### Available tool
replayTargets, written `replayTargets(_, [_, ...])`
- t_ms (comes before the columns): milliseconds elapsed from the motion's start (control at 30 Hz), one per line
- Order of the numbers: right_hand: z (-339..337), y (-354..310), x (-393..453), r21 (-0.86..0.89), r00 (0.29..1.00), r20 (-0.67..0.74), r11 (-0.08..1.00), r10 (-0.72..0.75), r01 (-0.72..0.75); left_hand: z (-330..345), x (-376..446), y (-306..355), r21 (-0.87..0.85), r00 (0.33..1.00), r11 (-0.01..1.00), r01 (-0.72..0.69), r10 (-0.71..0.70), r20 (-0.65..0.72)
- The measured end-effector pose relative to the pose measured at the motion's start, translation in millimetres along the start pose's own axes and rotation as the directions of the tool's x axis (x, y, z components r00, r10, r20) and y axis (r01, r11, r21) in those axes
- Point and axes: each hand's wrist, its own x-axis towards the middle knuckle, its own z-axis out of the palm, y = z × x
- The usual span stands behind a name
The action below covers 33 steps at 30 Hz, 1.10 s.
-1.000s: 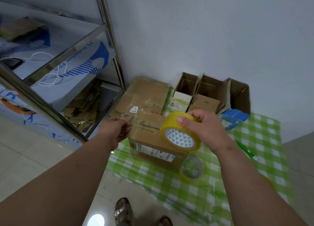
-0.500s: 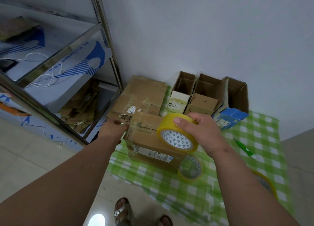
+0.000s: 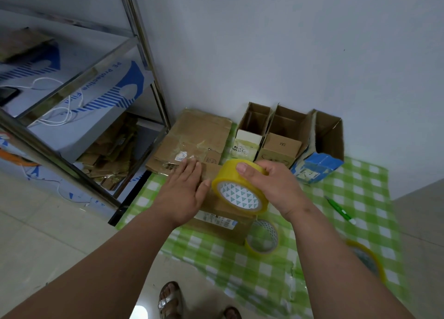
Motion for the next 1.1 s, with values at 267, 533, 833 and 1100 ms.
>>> replayTargets(267, [-13, 18, -8, 0.234, 0.974, 0.198, 0.959, 0.111, -0.157, -13, 7, -9, 0.019, 0.974, 1.000, -0.023, 0.018, 0.224])
replayTargets(533, [-23, 1, -7, 0.192, 0.988, 0.137, 0.977, 0.069, -0.095, -8, 5, -3, 0.145, 0.977, 0.989, -0.005, -0.027, 0.212])
replayTargets(833, [-62, 2, -12, 0.081, 0.999, 0.043, 0.997, 0.006, -0.010, -2, 4, -4, 0.178, 0.990, 0.984, 0.005, -0.030, 0.135])
replayTargets(1100, [-86, 4, -8, -0.050, 0.999, -0.027, 0.998, 0.048, -0.049, 0, 6, -4, 0.207, 0.990, 0.978, 0.016, -0.045, 0.133])
